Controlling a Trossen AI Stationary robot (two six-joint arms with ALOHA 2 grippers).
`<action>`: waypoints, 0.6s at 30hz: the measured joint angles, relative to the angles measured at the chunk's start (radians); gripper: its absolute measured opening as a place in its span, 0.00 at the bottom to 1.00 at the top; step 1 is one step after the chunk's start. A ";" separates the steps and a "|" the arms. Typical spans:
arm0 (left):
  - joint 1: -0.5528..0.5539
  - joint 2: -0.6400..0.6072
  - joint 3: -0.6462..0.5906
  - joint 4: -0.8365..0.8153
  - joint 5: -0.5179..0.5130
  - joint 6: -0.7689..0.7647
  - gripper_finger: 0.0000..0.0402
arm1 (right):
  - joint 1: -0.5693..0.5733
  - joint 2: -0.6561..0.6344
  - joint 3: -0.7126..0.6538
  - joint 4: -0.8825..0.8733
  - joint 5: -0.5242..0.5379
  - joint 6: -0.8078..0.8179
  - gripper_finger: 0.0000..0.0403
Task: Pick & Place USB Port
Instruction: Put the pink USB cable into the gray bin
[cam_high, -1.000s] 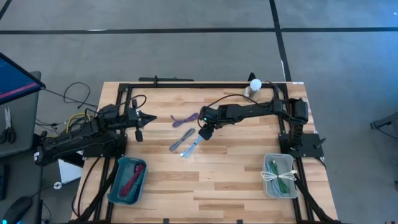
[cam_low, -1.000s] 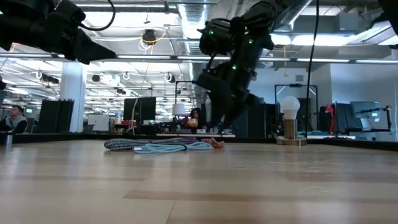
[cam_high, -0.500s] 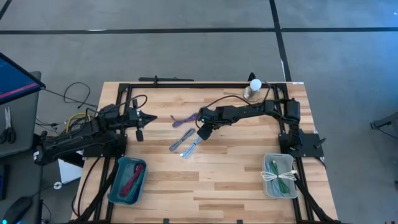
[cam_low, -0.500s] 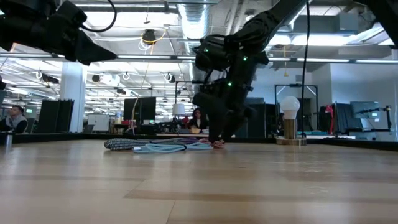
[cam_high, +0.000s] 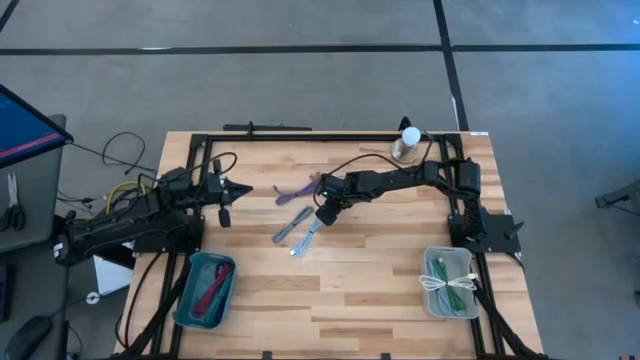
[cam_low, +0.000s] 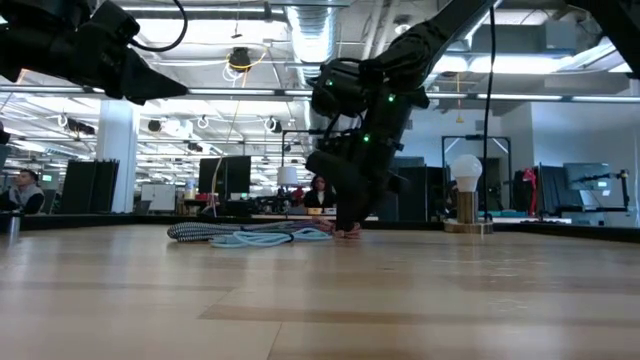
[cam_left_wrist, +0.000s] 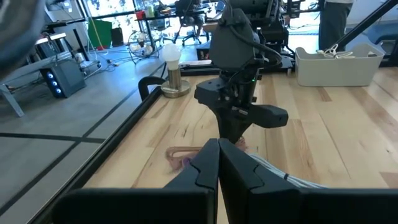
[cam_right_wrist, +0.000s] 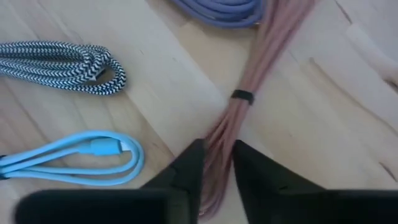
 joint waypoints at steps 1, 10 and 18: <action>0.000 0.000 0.000 0.000 0.000 0.000 0.02 | 0.000 0.000 0.000 0.001 0.000 -0.002 0.14; 0.000 0.000 0.000 0.000 0.000 0.000 0.02 | -0.009 -0.022 0.008 -0.141 0.011 -0.058 0.01; 0.000 0.000 0.000 0.001 0.000 0.000 0.02 | -0.012 -0.192 0.030 -0.346 0.087 -0.083 0.00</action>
